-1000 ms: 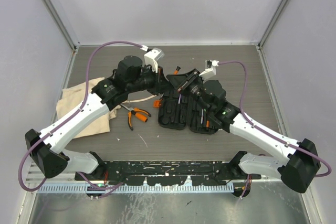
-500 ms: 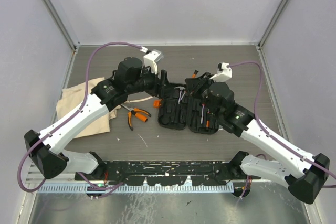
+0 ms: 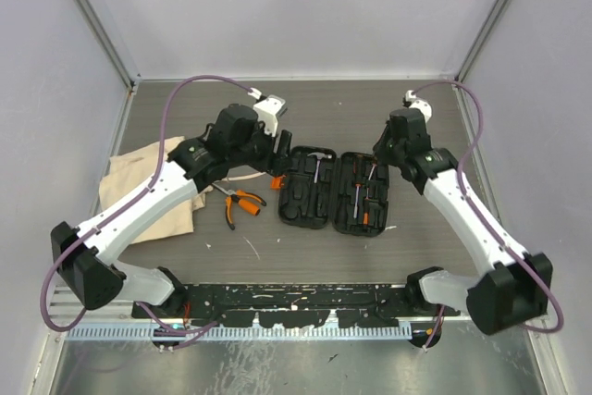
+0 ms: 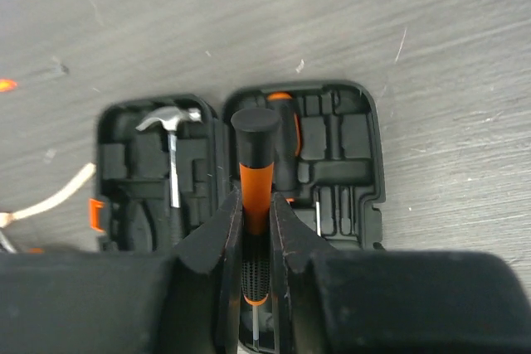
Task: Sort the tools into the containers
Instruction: Pick up the screwdriver from the center of the board, then place the screwdriver in the storage box.
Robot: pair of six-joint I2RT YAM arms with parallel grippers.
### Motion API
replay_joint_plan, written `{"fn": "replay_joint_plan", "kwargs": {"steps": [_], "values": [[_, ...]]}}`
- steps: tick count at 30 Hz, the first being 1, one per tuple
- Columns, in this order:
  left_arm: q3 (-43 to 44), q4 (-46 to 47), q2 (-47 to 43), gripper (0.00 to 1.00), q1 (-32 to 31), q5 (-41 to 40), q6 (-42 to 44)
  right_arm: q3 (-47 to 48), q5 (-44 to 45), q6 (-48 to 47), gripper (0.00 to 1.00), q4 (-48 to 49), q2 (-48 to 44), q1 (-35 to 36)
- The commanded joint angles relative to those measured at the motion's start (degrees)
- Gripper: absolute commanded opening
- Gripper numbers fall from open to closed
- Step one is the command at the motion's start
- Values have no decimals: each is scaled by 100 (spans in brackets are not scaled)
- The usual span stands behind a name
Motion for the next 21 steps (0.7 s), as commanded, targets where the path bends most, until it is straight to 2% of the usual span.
{"fn": "replay_joint_plan", "kwargs": {"steps": [1,11,17,21], "values": [[43,30,167,65,49,-611,343,354,-606,-663,1,-331,671,-165],[54,-149,535,67,94,-664,319,527,-141,-1116,1,-323,1767,-244],[120,-225,562,68,96,-719,315,328,-103,-1124,1,-169,2044,-245],[108,-224,549,68,95,-723,324,112,245,-1061,1,-6,2084,-244]]}}
